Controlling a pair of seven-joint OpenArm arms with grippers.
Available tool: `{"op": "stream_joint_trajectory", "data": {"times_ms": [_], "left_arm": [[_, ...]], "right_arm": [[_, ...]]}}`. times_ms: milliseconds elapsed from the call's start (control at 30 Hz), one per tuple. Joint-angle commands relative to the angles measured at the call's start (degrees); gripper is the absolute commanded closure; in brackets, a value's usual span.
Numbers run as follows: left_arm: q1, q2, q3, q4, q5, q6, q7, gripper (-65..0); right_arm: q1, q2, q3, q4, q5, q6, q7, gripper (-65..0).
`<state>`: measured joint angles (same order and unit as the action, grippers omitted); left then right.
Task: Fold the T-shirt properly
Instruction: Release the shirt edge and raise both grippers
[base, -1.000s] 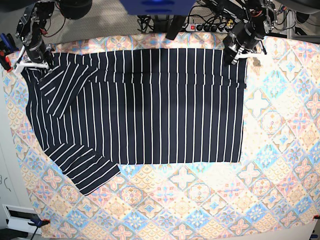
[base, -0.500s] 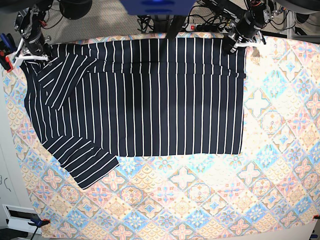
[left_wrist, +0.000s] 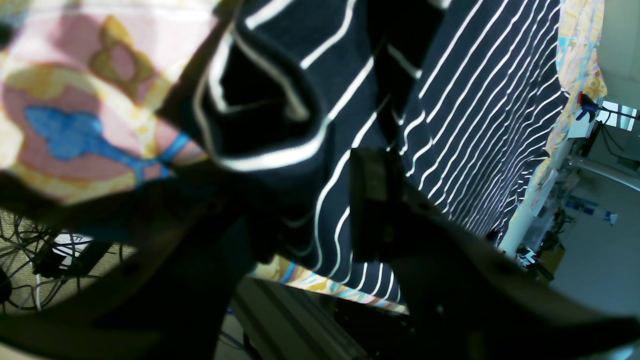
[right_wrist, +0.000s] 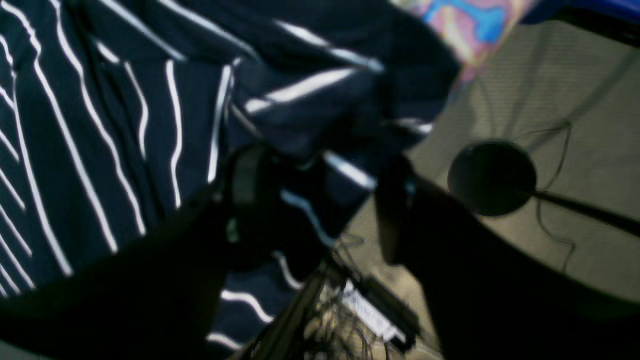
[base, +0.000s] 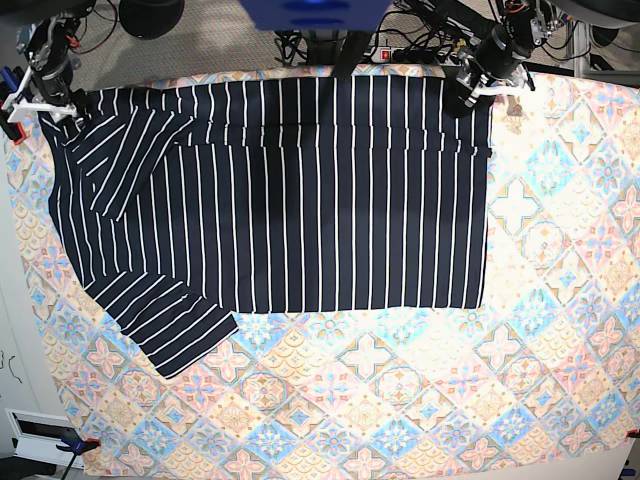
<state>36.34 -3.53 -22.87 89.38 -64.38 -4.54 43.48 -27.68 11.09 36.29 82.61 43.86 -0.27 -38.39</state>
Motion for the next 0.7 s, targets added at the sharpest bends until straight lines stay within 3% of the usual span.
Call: {"op": "stream_joint_trajectory", "data": {"times_ms": [0, 267, 667], "left_arm": [[0.9, -0.3, -0.3, 0.4, 1.0, 0.8, -0.3, -23.6], [1.5, -0.4, -2.3, 1.3, 1.0, 0.6, -0.3, -24.1], [5.8, -0.4, -2.8, 13.5, 1.0, 0.7, -0.3, -24.3]], "right_arm": [[-0.2, 0.9, 0.7, 0.9, 0.1, 0.3, 1.0, -33.6], [0.3, 0.9, 6.9, 1.3, 0.1, 0.3, 1.0, -35.3], [1.5, 1.0, 7.2, 3.3, 0.1, 0.3, 1.0, -35.3]]}}
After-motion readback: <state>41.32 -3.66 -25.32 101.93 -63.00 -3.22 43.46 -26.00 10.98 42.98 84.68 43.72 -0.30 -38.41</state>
